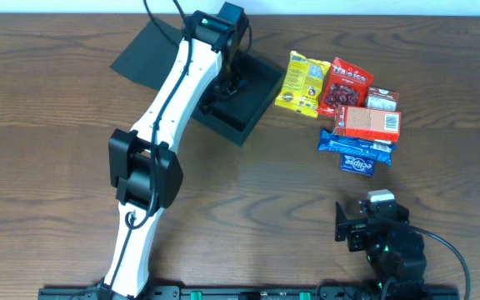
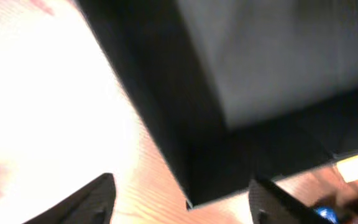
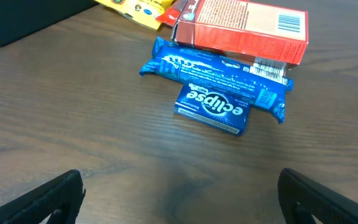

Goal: Pack container
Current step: 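Push the black box lid upward with the left gripper to stand it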

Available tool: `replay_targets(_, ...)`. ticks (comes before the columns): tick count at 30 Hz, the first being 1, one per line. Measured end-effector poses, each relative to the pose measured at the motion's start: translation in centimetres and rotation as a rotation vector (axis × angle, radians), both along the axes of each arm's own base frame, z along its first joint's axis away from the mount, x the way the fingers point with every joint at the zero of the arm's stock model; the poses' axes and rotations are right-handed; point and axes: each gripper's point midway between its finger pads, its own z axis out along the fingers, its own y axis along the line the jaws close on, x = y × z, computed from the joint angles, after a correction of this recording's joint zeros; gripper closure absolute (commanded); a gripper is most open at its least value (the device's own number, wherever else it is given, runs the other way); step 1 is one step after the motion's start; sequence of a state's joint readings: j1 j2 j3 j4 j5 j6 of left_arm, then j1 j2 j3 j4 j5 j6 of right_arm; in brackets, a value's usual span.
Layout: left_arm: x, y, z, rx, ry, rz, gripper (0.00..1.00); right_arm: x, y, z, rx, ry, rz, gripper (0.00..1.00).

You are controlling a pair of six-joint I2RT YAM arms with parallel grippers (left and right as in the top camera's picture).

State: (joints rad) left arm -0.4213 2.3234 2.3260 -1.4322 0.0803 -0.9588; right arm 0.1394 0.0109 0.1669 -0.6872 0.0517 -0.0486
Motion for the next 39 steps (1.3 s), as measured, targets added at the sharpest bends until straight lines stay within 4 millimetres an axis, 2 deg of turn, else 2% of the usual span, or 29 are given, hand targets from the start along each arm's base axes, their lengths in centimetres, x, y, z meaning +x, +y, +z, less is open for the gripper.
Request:
replay_targets(3,0.0,0.2,-0.1,0.010,0.001,0.036,0.31,0.0,0.0,0.0,0.000,0.000,0.000,0.01)
replay_targets(6,-0.2,0.4,-1.1,0.019,0.020,0.064,0.28,0.0,0.0,0.0,0.000,0.000,0.000,0.01)
replay_targets(13,-1.4,0.2,-5.3,0.011,0.092,0.090,0.34,0.0,0.0,0.0,0.000,0.000,0.000,0.01)
replay_targets(14,-1.3,0.2,-5.7,0.008,0.091,0.090,0.36,0.0,0.0,0.0,0.000,0.000,0.000,0.01)
replay_targets(20,-0.4,0.1,-6.3,-0.006,0.060,0.085,0.70,0.0,0.0,0.0,0.000,0.000,0.000,0.01)
replay_targets(23,-1.1,0.5,-7.2,0.007,0.089,0.071,0.76,0.0,0.0,0.0,0.000,0.000,0.000,0.01)
replay_targets(26,-2.1,1.0,-7.8,0.026,0.126,0.052,0.94,0.0,0.0,0.0,0.000,0.000,0.000,0.01)
replay_targets(31,-3.5,3.0,-7.6,0.103,0.183,-0.003,0.94,0.0,0.0,0.0,0.000,0.000,0.000,0.01)
replay_targets(36,-4.8,4.7,-7.2,0.205,0.228,-0.160,0.94,0.0,0.0,0.0,0.000,0.000,0.000,0.01)
replay_targets(39,-4.8,5.9,-6.9,0.273,0.233,-0.239,0.94,0.0,0.0,0.0,0.000,0.000,0.000,0.01)
